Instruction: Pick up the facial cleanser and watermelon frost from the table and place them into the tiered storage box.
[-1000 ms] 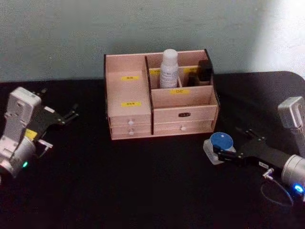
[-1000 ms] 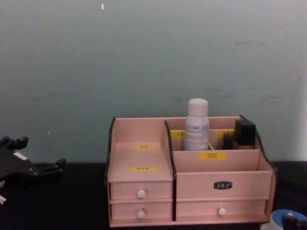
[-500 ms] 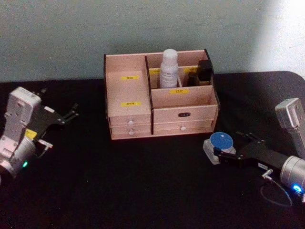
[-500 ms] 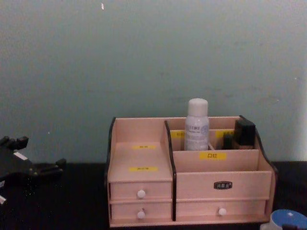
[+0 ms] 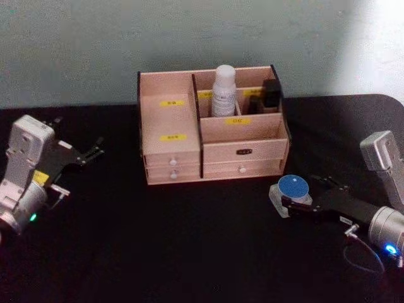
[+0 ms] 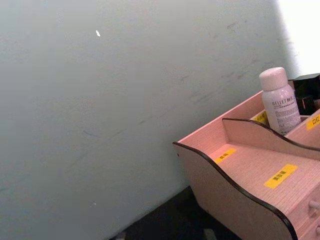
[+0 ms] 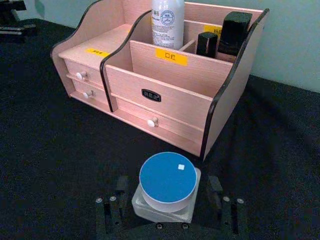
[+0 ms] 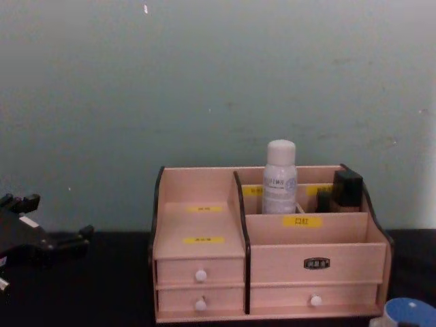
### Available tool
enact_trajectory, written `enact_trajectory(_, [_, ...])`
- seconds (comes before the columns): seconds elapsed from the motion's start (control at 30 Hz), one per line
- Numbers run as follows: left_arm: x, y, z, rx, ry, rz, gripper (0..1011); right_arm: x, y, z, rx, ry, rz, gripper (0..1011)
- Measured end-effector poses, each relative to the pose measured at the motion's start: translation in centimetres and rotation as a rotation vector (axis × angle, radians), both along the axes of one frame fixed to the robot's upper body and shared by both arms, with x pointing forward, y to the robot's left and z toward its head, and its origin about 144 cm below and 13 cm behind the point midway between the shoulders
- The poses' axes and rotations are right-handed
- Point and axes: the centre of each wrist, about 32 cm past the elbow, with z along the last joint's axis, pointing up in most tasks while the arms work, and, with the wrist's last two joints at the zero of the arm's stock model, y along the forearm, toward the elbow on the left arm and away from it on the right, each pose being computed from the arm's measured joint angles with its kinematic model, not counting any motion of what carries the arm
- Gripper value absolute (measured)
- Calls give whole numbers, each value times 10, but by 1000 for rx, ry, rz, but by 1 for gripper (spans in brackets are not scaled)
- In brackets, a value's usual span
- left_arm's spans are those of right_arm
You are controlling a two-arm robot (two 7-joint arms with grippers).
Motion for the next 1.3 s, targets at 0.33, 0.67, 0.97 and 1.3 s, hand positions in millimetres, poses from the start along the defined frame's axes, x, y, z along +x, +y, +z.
enact_trajectory(0.33, [0,0,0,0,0,0,1001,5,2,-2,-11,-11,3,1002])
enact_trajectory(0.67, [0,0,0,0,0,0,1001,9,3,-4,-21,-10,1,1003])
enact_trajectory(0.97, [0,0,0,0,0,0,1001,10,3,-5,-23,-8,0,1003])
enact_trajectory(1.3, [0,0,0,0,0,0,1001,11,3,-6,-23,-3,-1,1003])
